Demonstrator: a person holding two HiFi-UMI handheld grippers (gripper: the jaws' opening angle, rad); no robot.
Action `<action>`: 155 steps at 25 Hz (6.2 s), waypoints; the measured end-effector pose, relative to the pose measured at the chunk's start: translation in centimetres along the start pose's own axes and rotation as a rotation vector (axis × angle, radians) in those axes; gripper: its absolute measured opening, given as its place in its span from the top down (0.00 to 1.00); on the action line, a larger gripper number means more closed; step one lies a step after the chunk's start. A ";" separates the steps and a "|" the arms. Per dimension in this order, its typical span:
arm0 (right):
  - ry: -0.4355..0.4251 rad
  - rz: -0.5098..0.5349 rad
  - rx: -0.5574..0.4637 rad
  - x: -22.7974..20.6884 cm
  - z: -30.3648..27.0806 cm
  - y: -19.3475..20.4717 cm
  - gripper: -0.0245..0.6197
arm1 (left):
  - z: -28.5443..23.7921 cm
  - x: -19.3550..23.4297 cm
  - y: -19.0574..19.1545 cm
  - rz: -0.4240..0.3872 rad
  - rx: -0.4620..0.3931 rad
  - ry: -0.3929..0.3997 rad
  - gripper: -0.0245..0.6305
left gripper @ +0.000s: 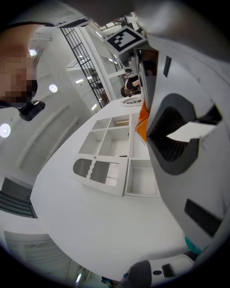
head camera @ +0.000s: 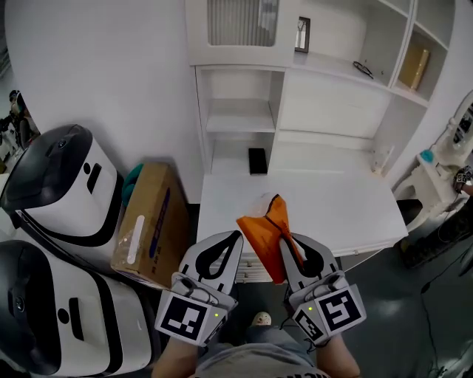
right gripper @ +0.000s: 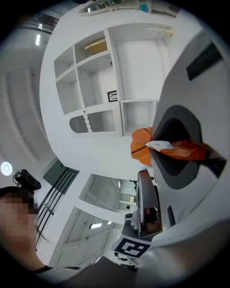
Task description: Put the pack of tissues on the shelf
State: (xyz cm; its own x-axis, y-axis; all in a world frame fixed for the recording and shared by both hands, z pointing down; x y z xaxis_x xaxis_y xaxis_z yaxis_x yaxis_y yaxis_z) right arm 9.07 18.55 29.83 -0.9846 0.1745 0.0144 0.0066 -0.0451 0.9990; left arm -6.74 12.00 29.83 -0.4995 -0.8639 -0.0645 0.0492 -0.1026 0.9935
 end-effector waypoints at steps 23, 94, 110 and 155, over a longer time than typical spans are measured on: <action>-0.120 -0.056 -0.017 -9.6 -5.4 1.3 0.92 | -9.1 0.8 0.7 -0.059 -0.028 -0.124 0.90; 0.266 -0.028 0.081 -3.8 -23.7 2.3 0.92 | -15.5 23.0 4.4 0.107 0.039 0.277 0.90; 0.133 -0.013 0.068 -8.3 -25.8 1.4 0.92 | -18.0 22.2 3.7 0.091 0.032 0.148 0.90; -0.144 0.037 0.064 -19.2 -36.6 0.8 0.92 | -22.5 21.1 4.4 0.078 0.097 -0.205 0.90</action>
State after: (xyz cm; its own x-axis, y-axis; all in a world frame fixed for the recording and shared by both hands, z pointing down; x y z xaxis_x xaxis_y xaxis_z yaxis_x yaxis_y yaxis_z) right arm 21.60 -20.86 28.78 -0.9481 0.3135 0.0523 0.0575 0.0076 0.9983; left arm 2.46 -17.76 30.75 -0.6630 -0.7483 0.0237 0.0161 0.0174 0.9997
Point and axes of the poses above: the fingertips, and each gripper's own axes: z backward along the fingers, x to its left, y out of its underside, the point moved 8 cm from there along z, backward along the fingers, and after that the axes turned 1 degree about -x, right-handed, at the moved point
